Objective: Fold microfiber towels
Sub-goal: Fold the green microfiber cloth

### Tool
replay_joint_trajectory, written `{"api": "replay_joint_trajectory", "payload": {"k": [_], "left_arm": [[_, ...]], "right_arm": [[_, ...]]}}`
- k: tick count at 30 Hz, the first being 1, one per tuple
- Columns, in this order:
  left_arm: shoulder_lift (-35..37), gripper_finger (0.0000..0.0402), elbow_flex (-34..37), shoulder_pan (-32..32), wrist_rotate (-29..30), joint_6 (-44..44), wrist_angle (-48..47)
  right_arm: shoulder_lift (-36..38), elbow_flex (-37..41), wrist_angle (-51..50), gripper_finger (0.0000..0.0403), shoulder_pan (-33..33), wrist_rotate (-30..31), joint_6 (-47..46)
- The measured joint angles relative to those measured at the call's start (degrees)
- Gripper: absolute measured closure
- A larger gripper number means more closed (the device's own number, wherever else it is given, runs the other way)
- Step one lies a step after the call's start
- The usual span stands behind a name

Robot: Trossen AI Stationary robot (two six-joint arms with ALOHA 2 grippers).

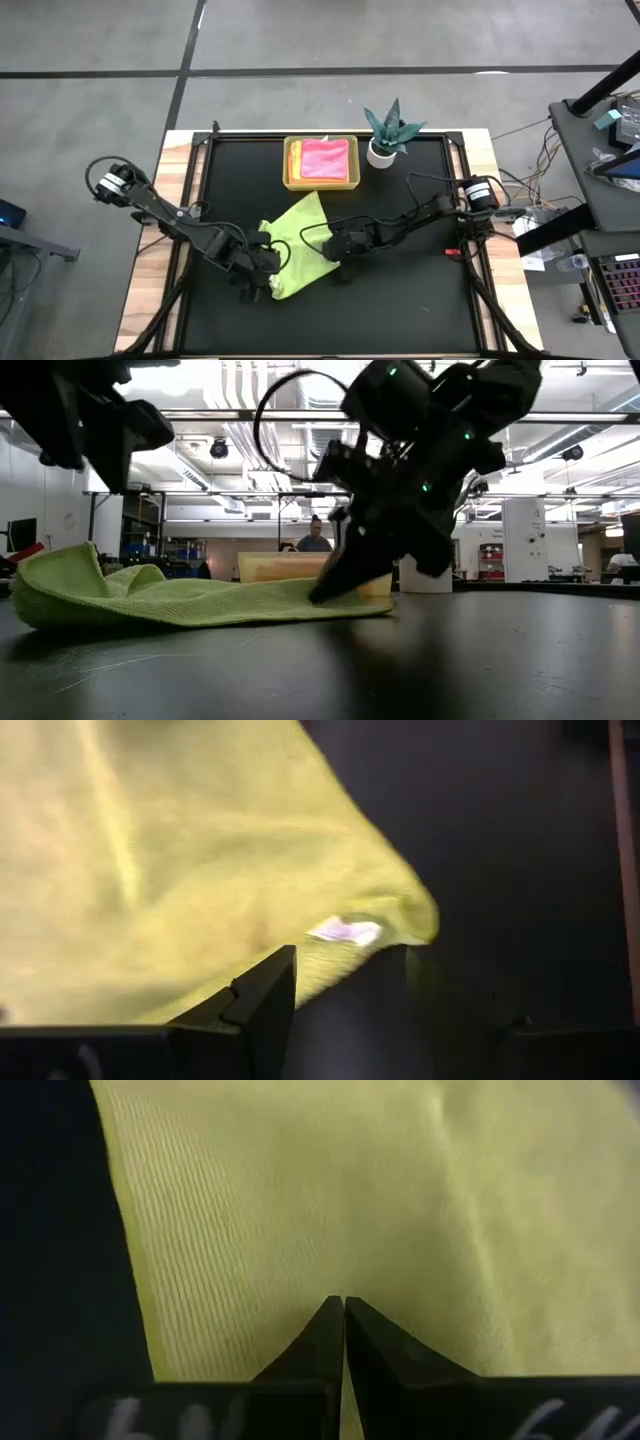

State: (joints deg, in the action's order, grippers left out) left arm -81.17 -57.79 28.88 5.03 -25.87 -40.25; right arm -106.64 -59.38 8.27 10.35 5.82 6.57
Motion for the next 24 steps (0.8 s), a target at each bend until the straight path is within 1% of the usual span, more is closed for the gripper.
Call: {"api": "replay_joint_trajectory", "payload": {"k": [2,7,11,14,16,19,22,24], "left_arm": [[0.5,0.0227,0.2,0.0,3.5,1.1,-0.9],[0.6,0.0227,1.0,-0.3,15.2,2.2,-2.3],[0.4,0.0227,4.4,-1.6,20.7,2.6,1.6],[0.1,0.0227,8.2,-2.9,23.4,2.6,8.8],[-0.1,0.0227,10.7,-3.5,25.1,2.7,13.6],[-0.9,0.0227,14.1,-4.6,27.1,4.2,23.4],[-2.1,0.0227,16.9,-5.4,27.6,6.4,33.2],[-3.2,0.0227,17.7,-5.8,28.4,7.5,39.1]], "right_arm": [[-0.5,-1.2,-4.0,0.0394,0.0,0.0,-0.3],[0.0,-3.5,-14.2,0.0394,0.2,-0.6,-2.5],[0.7,-4.8,-22.2,0.0394,0.8,-7.2,-6.1],[0.8,-5.2,-26.4,0.0394,2.3,-11.7,-8.8],[1.0,-5.4,-28.3,0.0394,3.8,-12.7,-10.1],[2.5,-5.2,-29.0,0.0394,5.5,-12.4,-11.6],[4.8,-4.9,-30.2,0.0394,6.3,-11.5,-12.0],[6.9,-4.8,-30.1,0.0394,6.4,-8.9,-11.9]]}}
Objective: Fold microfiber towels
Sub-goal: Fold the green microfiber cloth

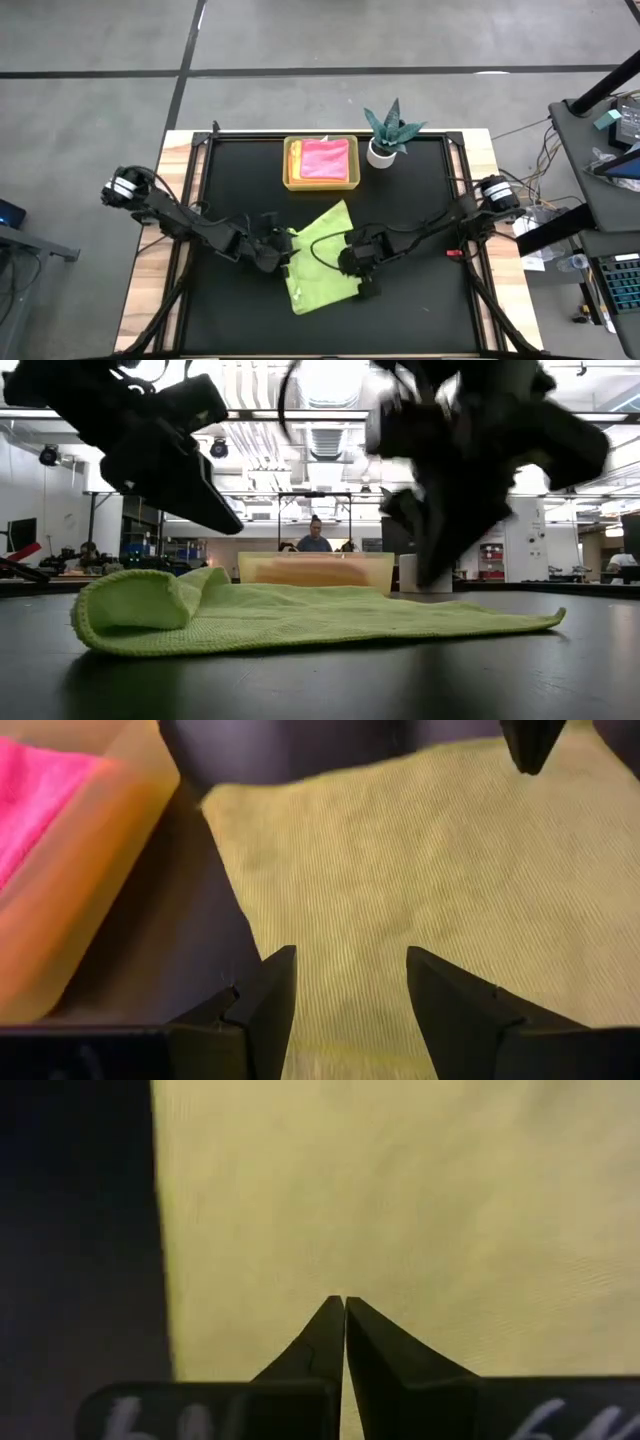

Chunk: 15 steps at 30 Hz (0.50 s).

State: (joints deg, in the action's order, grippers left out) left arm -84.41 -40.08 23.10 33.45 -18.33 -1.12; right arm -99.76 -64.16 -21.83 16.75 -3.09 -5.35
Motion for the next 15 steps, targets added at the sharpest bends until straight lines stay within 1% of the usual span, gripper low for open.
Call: {"api": "replay_joint_trajectory", "payload": {"k": [3,5,7,9,12,15], "left_arm": [[-2.4,0.0227,0.0,-0.6,1.1,1.3,6.2],[-4.3,0.0227,-0.2,-0.7,2.3,2.1,8.8],[-6.6,0.0227,-1.0,-0.8,2.9,2.7,11.5],[-8.4,0.0227,-1.4,-1.0,3.0,2.5,11.3],[-10.7,0.0227,-2.1,-1.3,3.0,2.2,11.3],[-11.4,0.0227,-2.5,-1.5,3.0,2.2,11.3]], "right_arm": [[3.2,0.2,1.1,0.0394,-0.3,7.2,1.1],[4.0,0.8,1.8,0.0394,-0.9,12.4,2.4],[4.0,1.5,3.9,0.0394,-1.7,16.2,3.3],[3.9,2.4,7.6,0.0394,-2.8,18.1,4.3],[2.6,3.5,14.0,0.0394,-4.9,18.8,6.4],[0.2,4.3,18.3,0.0394,-7.4,19.2,8.5]]}}
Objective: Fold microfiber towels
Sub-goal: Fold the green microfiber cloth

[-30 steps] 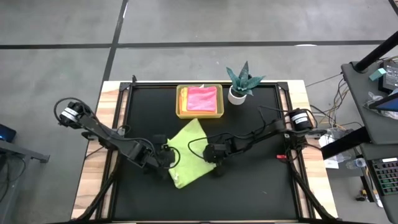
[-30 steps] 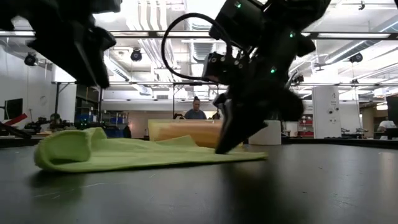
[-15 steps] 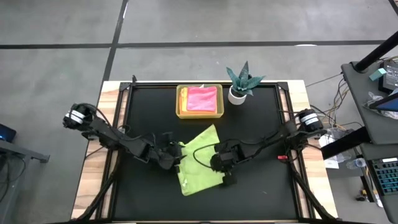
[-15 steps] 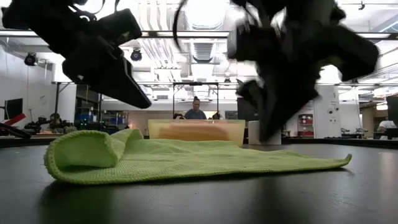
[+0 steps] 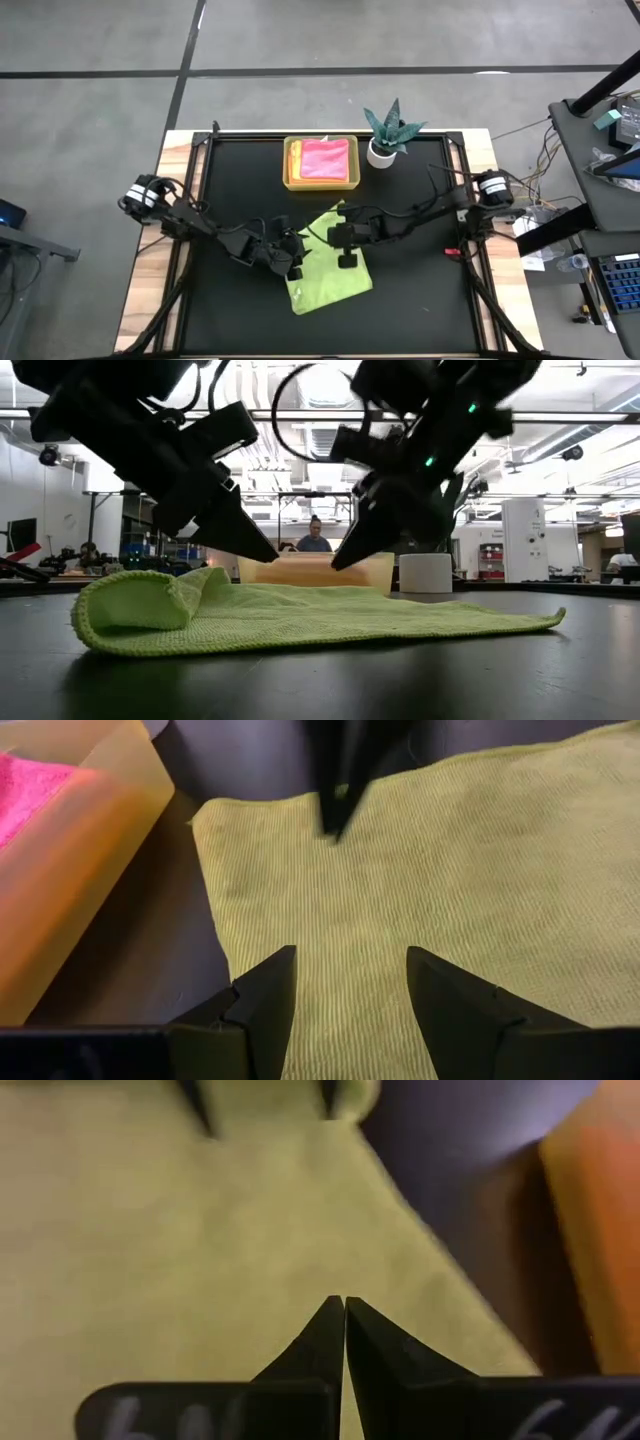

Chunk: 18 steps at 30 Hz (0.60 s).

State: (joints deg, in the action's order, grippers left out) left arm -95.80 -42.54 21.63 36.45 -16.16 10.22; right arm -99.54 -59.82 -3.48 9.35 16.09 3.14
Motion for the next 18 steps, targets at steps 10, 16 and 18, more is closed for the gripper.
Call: {"api": "replay_joint_trajectory", "payload": {"k": [10,16,18], "left_arm": [[0.4,0.0227,0.7,-1.0,0.0,-0.6,-3.4],[1.5,0.0227,0.5,-1.4,-0.3,-7.0,-13.1],[2.0,0.0227,0.4,-1.4,-1.6,-9.5,-17.1]], "right_arm": [[-3.9,0.7,3.7,0.0394,-6.8,0.4,2.2],[-3.7,1.7,-2.7,0.0394,-7.0,-3.0,2.4],[-3.4,1.6,-6.4,0.0394,-6.6,-5.2,1.4]]}}
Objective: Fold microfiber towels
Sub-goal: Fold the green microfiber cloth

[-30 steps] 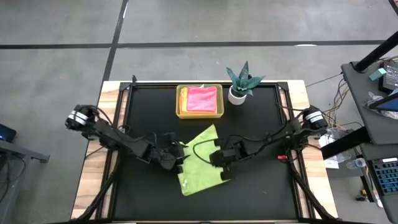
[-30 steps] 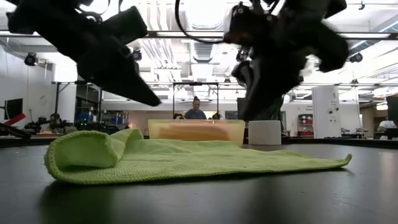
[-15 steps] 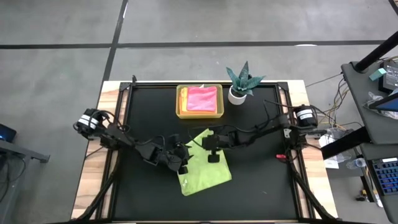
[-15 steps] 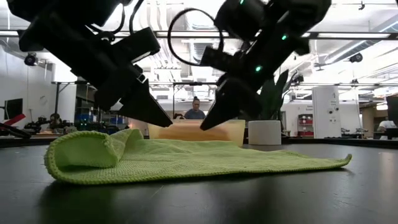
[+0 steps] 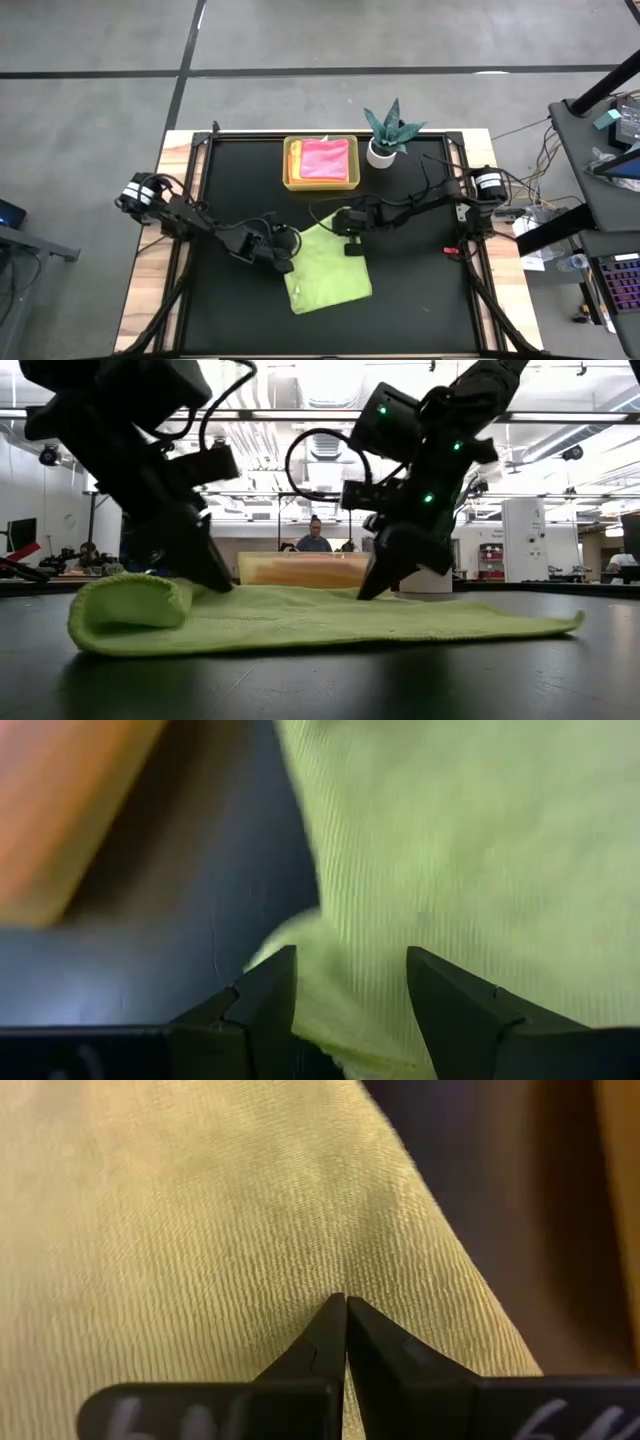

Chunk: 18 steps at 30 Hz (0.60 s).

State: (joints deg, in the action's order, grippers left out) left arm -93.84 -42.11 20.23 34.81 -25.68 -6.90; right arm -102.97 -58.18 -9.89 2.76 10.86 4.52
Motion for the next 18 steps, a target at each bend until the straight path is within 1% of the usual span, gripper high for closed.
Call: {"api": "replay_joint_trajectory", "payload": {"k": [5,9,13,16,18], "left_arm": [[0.8,0.0227,-0.3,0.0,-7.5,-5.8,-7.0],[1.4,0.0227,-0.5,0.1,-9.7,-10.0,-11.4],[2.8,0.0227,-0.4,0.1,-11.1,-10.2,-13.4],[4.7,0.0227,-0.5,0.1,-16.9,-8.4,-14.1],[6.6,0.0227,-0.8,0.2,-19.4,-7.0,-13.7]], "right_arm": [[0.2,0.0,-11.6,0.0394,2.9,-1.4,-3.4],[0.9,0.1,-15.3,0.0394,5.6,-1.2,-6.1],[3.2,0.1,-15.5,0.0394,8.1,-1.1,-7.1],[5.6,0.4,-16.5,0.0394,9.5,-2.5,-8.3],[7.3,0.6,-16.6,0.0394,10.4,-3.2,-8.4]]}}
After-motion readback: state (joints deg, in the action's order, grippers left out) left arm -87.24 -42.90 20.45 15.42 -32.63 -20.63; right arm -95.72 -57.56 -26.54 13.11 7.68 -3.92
